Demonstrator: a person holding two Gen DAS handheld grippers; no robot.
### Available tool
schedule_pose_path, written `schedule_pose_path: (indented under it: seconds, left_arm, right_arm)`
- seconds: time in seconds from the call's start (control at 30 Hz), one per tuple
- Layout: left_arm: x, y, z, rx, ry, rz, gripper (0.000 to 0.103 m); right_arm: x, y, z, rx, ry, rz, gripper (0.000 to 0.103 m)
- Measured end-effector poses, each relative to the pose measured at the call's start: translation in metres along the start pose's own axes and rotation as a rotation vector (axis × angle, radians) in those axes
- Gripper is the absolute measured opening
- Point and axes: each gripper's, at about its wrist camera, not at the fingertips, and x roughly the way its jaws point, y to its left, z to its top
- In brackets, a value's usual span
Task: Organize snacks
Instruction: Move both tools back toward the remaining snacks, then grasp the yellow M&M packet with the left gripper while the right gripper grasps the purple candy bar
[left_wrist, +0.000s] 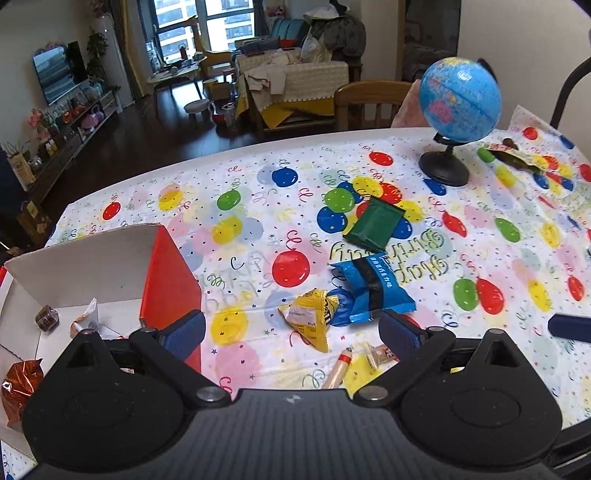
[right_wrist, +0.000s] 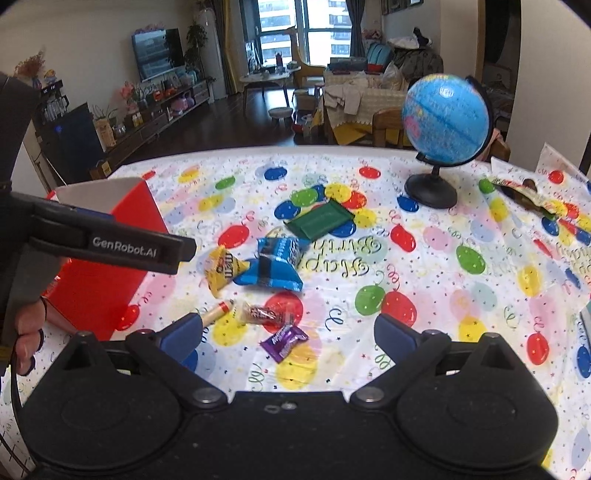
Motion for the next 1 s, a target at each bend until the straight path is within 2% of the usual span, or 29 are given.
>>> schedule_pose_path:
  seconds: [0.33, 0.53, 0.6, 0.87, 1.0]
  left_arm:
    - [0.045, -0.005, 0.004, 0.016, 0.06, 0.003, 0.101]
    - [0.067, -0.002, 0.005, 0.011, 0.073, 0.002, 0.1]
    - [0.073, -0.001, 0.005, 0.011, 0.081, -0.003, 0.099]
    - [0.092, 0.003, 0.004, -0.01, 0.119, -0.018, 0.078]
    - [0.099, 0.002, 0.003, -0.007, 0.134, -0.031, 0.067]
  right_arm:
    - [0.049, 0.0, -0.006, -0.031, 0.091, 0.02, 0.08]
    - [0.068, 0.0, -0.007, -0.045, 0.12, 0.033, 0.067]
    - [0.073, 0.001, -0.007, -0.046, 0.127, 0.038, 0.066]
    - [0.087, 0.008, -0.009, -0.094, 0.142, 0.035, 0.047]
    - [0.09, 0.012, -0.013, -0.126, 0.153, 0.025, 0.042]
